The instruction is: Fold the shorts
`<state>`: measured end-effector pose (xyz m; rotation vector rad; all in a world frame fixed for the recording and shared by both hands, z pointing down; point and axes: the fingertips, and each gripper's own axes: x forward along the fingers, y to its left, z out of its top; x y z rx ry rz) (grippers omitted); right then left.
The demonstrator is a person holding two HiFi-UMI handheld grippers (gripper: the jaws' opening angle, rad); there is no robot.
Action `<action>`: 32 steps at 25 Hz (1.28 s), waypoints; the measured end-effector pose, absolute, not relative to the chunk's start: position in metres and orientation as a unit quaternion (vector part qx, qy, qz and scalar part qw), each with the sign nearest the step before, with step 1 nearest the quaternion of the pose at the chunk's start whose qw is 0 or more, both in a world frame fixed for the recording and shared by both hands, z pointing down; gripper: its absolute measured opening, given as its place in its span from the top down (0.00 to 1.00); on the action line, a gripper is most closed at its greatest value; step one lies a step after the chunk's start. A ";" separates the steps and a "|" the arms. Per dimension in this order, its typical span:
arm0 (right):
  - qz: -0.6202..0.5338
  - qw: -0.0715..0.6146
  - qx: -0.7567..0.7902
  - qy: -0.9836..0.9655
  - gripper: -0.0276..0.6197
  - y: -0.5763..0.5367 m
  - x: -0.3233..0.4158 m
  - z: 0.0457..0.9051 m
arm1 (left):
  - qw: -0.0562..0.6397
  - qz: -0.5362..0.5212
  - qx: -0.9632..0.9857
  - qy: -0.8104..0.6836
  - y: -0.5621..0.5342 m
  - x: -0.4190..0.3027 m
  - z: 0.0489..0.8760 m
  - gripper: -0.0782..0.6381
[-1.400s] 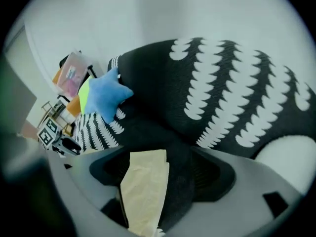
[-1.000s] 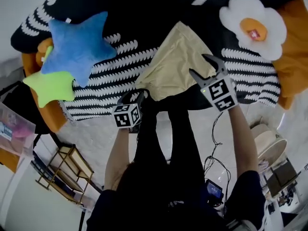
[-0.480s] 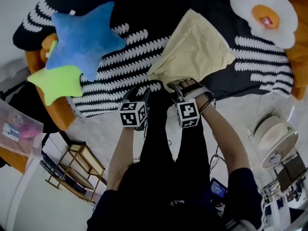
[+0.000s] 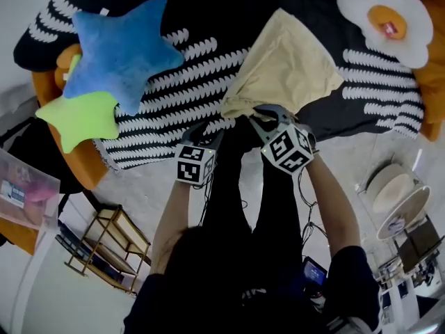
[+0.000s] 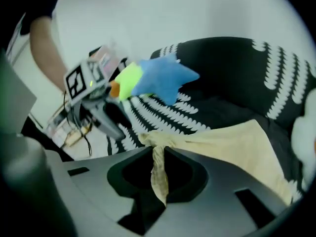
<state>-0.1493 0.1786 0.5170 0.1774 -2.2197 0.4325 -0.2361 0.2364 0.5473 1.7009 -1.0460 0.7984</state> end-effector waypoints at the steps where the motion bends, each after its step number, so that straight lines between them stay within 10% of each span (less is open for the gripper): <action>1: 0.212 0.393 0.096 -0.890 0.84 0.167 -0.146 0.504 | 0.466 0.333 0.709 -0.411 0.234 -0.228 0.546 0.61; 15: 0.415 0.168 0.227 -0.865 0.85 0.069 -0.091 0.415 | 0.161 0.369 0.867 -0.294 0.089 -0.132 0.507 0.47; 18: 0.406 0.169 0.216 -0.871 0.85 0.071 -0.090 0.409 | 0.121 0.387 0.881 -0.245 0.079 -0.122 0.505 0.57; 20: 0.383 0.192 0.213 -0.878 0.85 0.073 -0.086 0.411 | 0.089 0.412 0.885 -0.197 0.084 -0.120 0.503 0.84; 32: 0.060 0.446 -0.016 -0.893 0.83 0.222 -0.119 0.465 | -0.004 0.515 0.857 -0.023 0.163 -0.176 0.501 0.84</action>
